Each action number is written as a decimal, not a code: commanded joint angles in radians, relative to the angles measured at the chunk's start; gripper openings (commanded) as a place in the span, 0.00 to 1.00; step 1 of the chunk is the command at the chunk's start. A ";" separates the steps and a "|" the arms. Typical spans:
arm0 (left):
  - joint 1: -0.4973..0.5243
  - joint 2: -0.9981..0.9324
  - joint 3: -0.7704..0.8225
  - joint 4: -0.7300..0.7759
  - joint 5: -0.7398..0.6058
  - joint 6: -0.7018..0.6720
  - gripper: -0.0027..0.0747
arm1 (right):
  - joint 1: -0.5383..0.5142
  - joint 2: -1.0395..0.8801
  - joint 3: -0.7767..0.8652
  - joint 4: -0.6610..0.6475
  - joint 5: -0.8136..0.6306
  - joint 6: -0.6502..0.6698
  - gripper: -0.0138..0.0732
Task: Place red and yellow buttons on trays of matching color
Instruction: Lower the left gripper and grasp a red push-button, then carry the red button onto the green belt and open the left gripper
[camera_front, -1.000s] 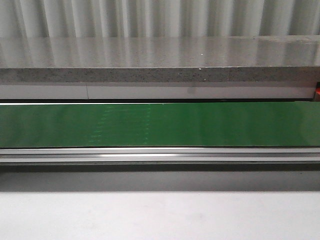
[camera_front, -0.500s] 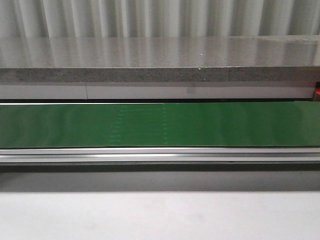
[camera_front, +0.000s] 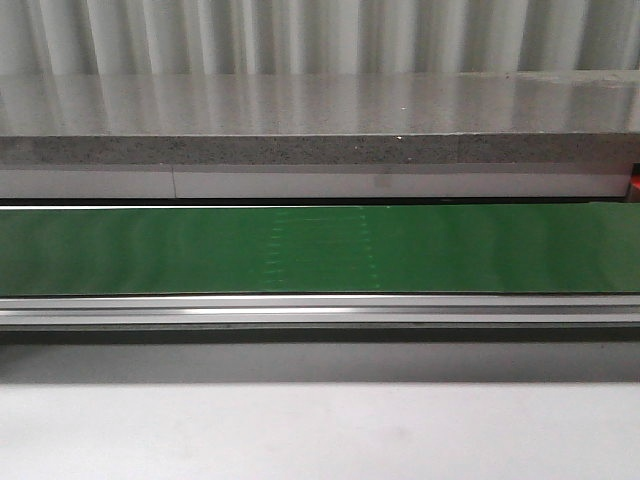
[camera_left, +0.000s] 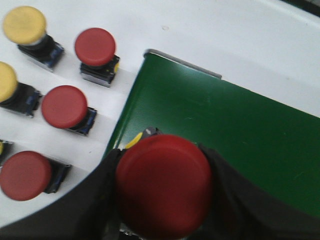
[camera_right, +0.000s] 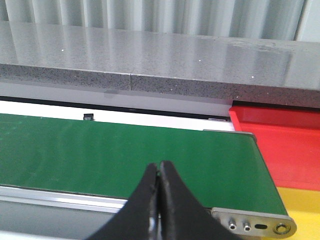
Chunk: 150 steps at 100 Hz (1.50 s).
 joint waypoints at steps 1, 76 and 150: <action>-0.034 0.028 -0.051 -0.013 -0.047 0.002 0.01 | 0.000 -0.015 0.002 -0.010 -0.083 0.000 0.08; -0.080 0.146 -0.085 -0.011 -0.006 0.031 0.80 | 0.000 -0.015 0.002 -0.010 -0.083 0.000 0.08; -0.155 -0.048 -0.147 0.017 0.011 0.034 0.91 | 0.000 -0.015 0.002 -0.010 -0.083 0.000 0.08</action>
